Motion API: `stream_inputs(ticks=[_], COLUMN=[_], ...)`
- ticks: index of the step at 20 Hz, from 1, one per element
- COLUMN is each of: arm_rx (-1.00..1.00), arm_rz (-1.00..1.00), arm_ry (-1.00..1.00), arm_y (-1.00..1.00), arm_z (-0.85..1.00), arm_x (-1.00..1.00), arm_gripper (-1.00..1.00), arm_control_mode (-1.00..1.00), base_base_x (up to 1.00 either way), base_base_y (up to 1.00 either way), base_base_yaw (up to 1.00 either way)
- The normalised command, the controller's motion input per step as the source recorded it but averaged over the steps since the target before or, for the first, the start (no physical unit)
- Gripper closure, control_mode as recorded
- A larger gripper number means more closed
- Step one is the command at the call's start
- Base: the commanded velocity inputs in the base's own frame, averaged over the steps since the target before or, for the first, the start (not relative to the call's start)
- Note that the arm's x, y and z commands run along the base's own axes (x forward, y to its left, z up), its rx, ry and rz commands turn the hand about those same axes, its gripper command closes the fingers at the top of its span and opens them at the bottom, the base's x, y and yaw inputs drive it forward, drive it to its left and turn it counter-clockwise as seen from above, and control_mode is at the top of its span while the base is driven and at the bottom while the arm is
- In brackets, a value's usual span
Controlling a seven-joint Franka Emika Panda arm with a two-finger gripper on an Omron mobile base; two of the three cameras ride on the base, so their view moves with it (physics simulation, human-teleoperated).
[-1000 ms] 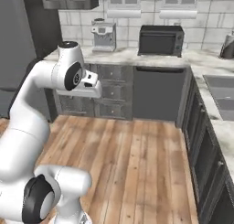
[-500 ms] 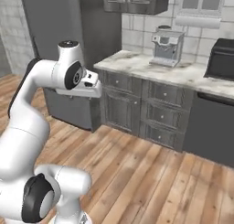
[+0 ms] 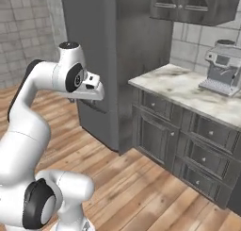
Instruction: Retrieve the chicken drumstick from the fridge and place it on the saucepan with marinade on the stove.
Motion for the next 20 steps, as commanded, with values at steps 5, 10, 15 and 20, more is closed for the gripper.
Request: stream_inputs(ticks=[5, 10, 15, 20], arm_rx=[0.0, 0.0, 0.0, 0.0], arm_rz=[0.0, 0.0, 0.0, 0.0], arm_ry=[0.0, 0.0, 0.0, 0.0], arm_y=[0.0, 0.0, 0.0, 0.0], arm_z=[0.0, 0.0, 0.0, 0.0], arm_x=[0.0, 0.0, 0.0, 0.0], arm_gripper=[-1.0, -1.0, -1.0, -1.0], arm_control_mode=[1.0, 1.0, 1.0, 1.0], base_base_x=[0.63, 0.25, 0.8, 1.0], base_base_y=[0.74, 0.84, 0.4, -0.36], base_base_yaw=[0.48, 0.71, 0.6, 0.19])
